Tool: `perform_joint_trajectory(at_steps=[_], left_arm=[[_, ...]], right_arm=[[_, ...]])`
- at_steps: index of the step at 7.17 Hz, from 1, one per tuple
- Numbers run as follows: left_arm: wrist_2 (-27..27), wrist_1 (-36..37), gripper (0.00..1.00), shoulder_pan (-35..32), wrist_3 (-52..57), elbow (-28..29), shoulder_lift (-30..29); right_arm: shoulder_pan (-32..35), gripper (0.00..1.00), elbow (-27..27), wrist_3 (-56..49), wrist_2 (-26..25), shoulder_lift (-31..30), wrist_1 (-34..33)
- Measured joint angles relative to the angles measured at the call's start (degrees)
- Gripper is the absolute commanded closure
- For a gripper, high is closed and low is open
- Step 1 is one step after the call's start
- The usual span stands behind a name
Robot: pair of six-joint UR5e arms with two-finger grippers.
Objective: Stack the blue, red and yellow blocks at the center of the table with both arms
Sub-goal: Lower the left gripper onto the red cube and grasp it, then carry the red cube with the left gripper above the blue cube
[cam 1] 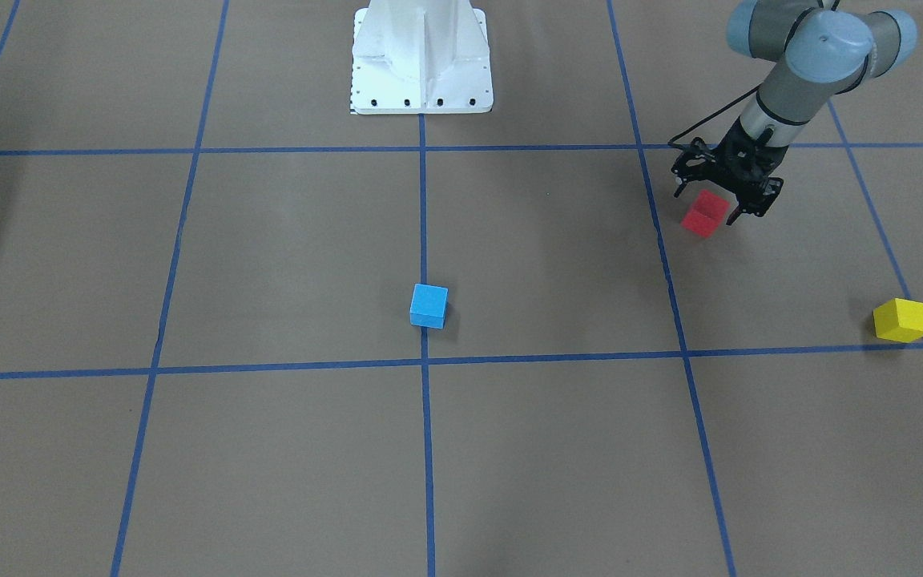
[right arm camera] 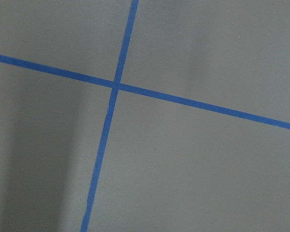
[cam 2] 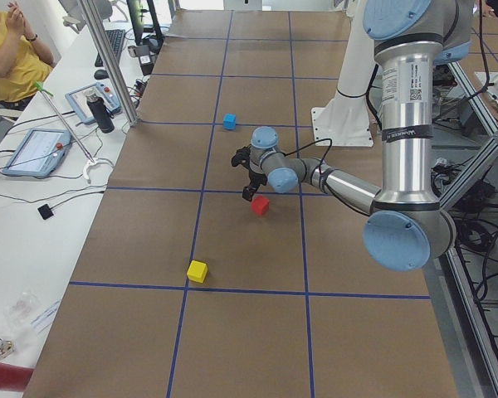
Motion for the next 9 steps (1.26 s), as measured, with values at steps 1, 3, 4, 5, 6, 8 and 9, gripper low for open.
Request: perform_joint_trajectory(at_steps=[1,3,4,5,6,8,9], left_arm=[[0.0,0.0,0.0,0.0,0.0,0.6,-0.1],[0.0,0.0,0.03,0.0,0.1,1.6,0.1],[0.0,-0.1,0.11,0.0,0.0,2.6,-0.1],[-0.1,-0.2,0.36,0.1,-0.1,3.8,-0.3],[-0.1,-0.2,0.76,0.1,-0.3,4.8,-0.6],[0.1,-0.3,1.0,0.1,-0.4,5.4,-0.7],[0.5,-0.2,1.0,0.0,-0.4,4.2,-0.5]], right_arm=[[0.0,0.0,0.0,0.0,0.0,0.0,0.0],[0.0,0.0,0.0,0.1,0.1,0.0,0.0],[0.0,0.0,0.1,0.0,0.1,0.0,0.0],[0.0,0.0,0.0,0.0,0.1,0.0,0.0],[0.0,0.0,-0.2,0.0,0.1,-0.1,0.0],[0.0,0.0,-0.3,-0.1,0.0,-0.1,0.0],[0.0,0.0,-0.4,-0.1,0.0,-0.2,0.0]])
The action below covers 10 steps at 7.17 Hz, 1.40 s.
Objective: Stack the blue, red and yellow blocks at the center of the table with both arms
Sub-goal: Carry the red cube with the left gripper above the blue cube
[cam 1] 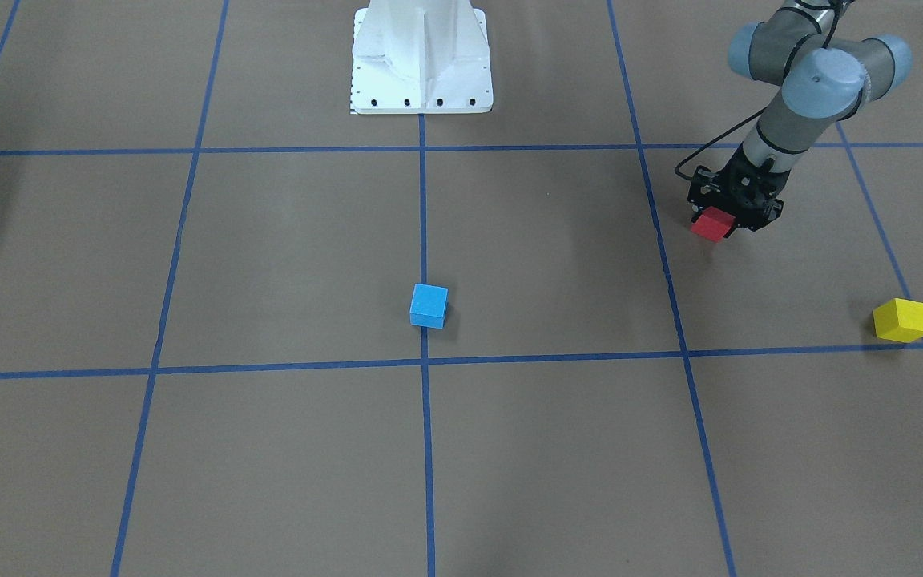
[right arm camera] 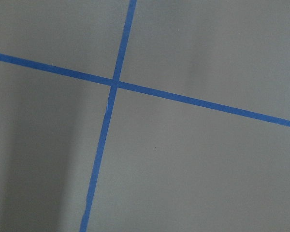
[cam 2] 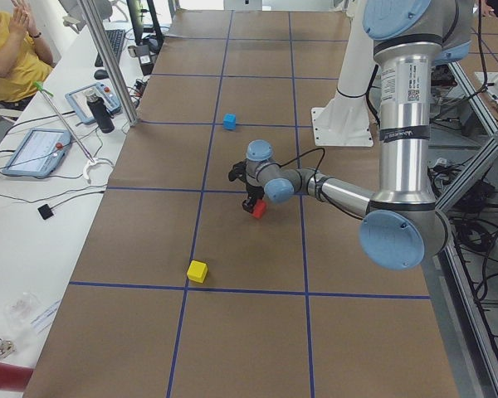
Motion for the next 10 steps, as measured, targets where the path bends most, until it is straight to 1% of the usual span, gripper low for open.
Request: perform_joint_trajectory(at_steps=[1,2,3,4,5,6,7,8,10], left_arm=[[0.4,0.7,1.0,-0.3,-0.2,-2.8,0.4],[0.5,3.3,1.0,-0.5,-0.8,-5.9,0.2],[0.6,8.7,1.0,-0.9,-2.0,-8.8,-1.8],[0.7,15.4,1.0,-1.4,-3.9,-10.3,-6.7],[0.8,23.7,1.0,-1.6,-6.7,-10.5,-14.2],[0.8,32.8,1.0,-1.5,-9.4,-9.5,-23.1],[0.9,38.7,1.0,-1.4,-12.8,-6.6,-31.3],[0.8,41.1,1.0,-1.1,-16.4,-2.0,-38.4],[0.8,42.0,1.0,-0.5,-20.1,10.8,-51.3]], right_arm=[[0.0,0.0,-0.1,0.0,0.0,0.0,0.0],[0.0,0.0,-0.2,0.0,0.0,0.0,0.0],[0.0,0.0,-0.3,0.1,0.1,0.0,0.0],[0.0,0.0,-0.4,0.1,0.1,0.0,-0.1],[0.0,0.0,-0.5,0.0,0.1,0.0,-0.1],[0.0,0.0,-0.8,0.1,0.1,0.0,0.0],[0.0,0.0,-1.0,0.1,0.2,0.0,0.0],[0.0,0.0,-1.2,0.1,0.2,0.0,0.0],[0.0,0.0,-1.4,0.1,0.3,0.0,0.0]])
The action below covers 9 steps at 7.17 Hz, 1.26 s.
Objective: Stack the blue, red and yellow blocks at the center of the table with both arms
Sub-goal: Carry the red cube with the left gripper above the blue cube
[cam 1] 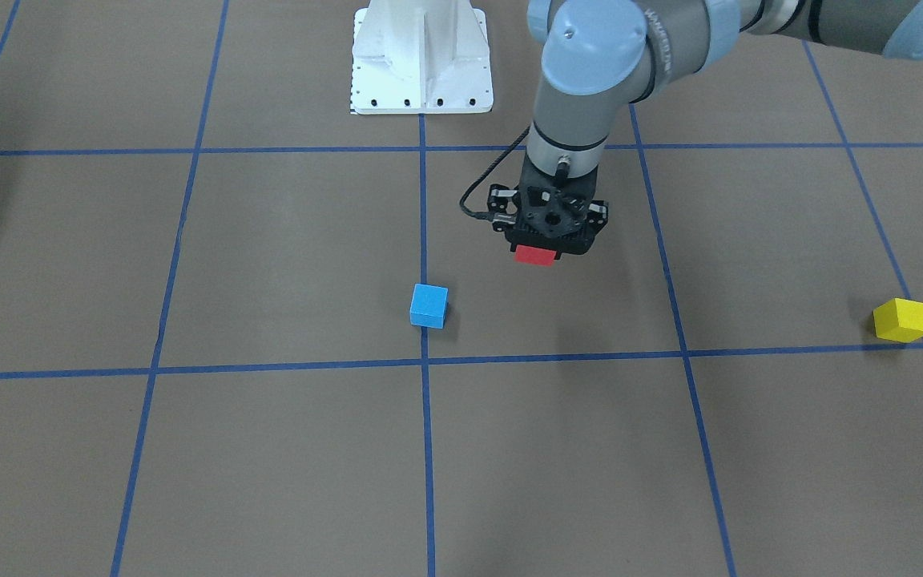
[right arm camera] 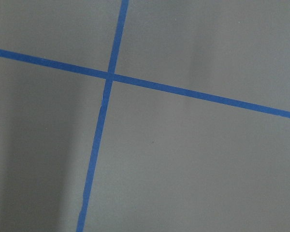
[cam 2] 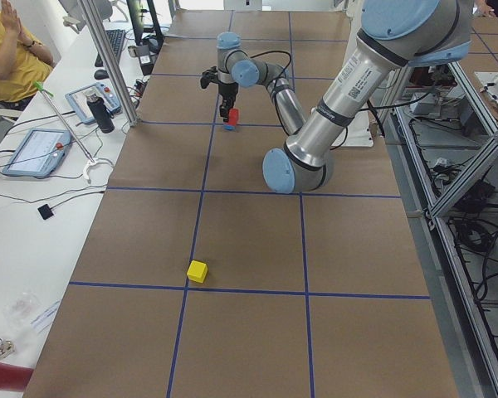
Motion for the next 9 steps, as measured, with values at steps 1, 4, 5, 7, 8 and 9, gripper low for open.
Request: perform_joint_trajectory(at_steps=[1,4,5,7,8,9], left_arm=[[0.0,-0.7,1.0,0.8,-1.3,6.0,-4.9],[0.7,-8.3,1.0,3.9,-3.8,20.1,-12.4],[2.2,-10.8,1.0,5.1,-3.9,22.8,-12.9],[3.7,-12.5,1.0,6.8,-3.9,24.5,-13.1],[3.9,-12.7,1.0,7.1,-3.9,24.7,-13.0],[3.9,-12.8,1.0,7.2,-3.7,24.7,-13.0]], right_arm=[[0.0,0.0,0.0,0.0,0.0,0.0,0.0],[0.0,0.0,0.0,0.0,0.1,0.1,0.0],[0.0,0.0,0.1,0.0,0.1,0.1,0.0],[0.0,0.0,0.2,0.0,0.2,0.2,0.0],[0.0,0.0,0.2,0.0,0.3,0.2,0.0],[0.0,0.0,0.2,0.0,0.4,0.2,0.0]])
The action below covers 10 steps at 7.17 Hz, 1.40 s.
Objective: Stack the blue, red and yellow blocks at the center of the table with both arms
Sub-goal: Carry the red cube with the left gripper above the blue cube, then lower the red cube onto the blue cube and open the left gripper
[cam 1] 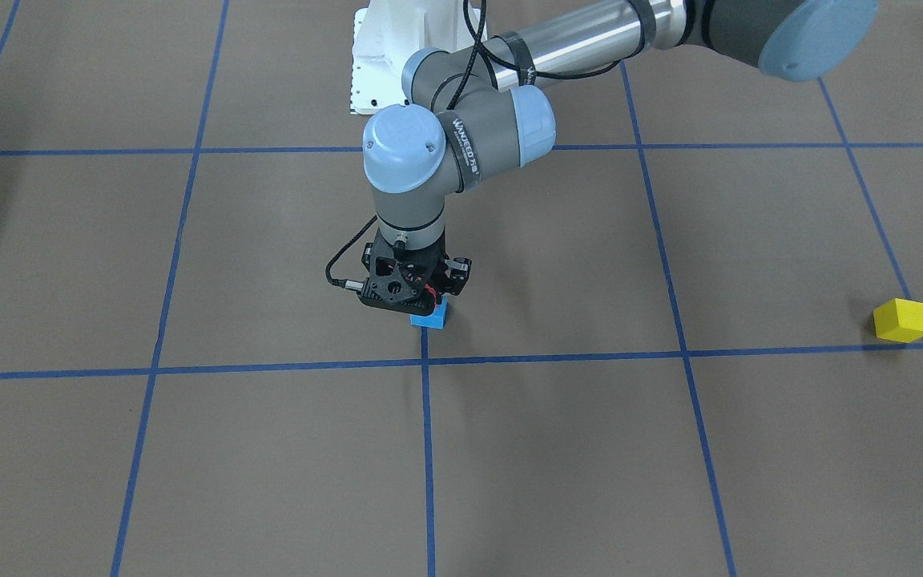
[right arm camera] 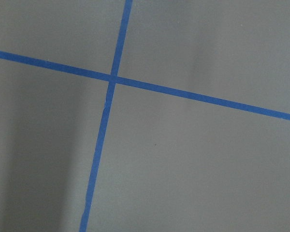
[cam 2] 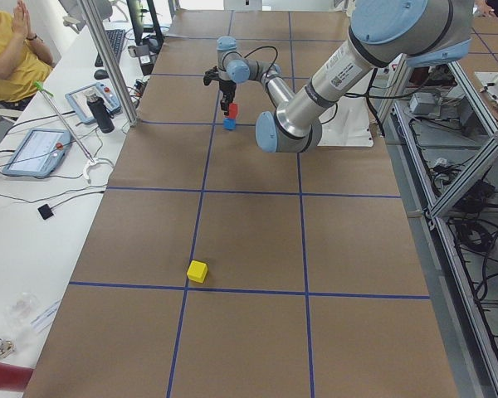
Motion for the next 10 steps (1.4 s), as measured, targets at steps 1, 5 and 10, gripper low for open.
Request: perform_joint_trajectory(at_steps=[1,5,10], left_arm=[[0.0,0.0,1.0,-0.1,0.2,0.0,0.0],[0.0,-0.1,1.0,-1.2,0.6,0.0,0.2],[0.0,-0.2,0.97,-1.2,0.0,0.3,0.4]], right_arm=[[0.0,0.0,0.0,0.0,0.0,0.0,0.0],[0.0,0.0,-0.1,0.0,0.1,0.0,0.0],[0.0,0.0,-0.1,0.0,0.0,0.1,0.0]])
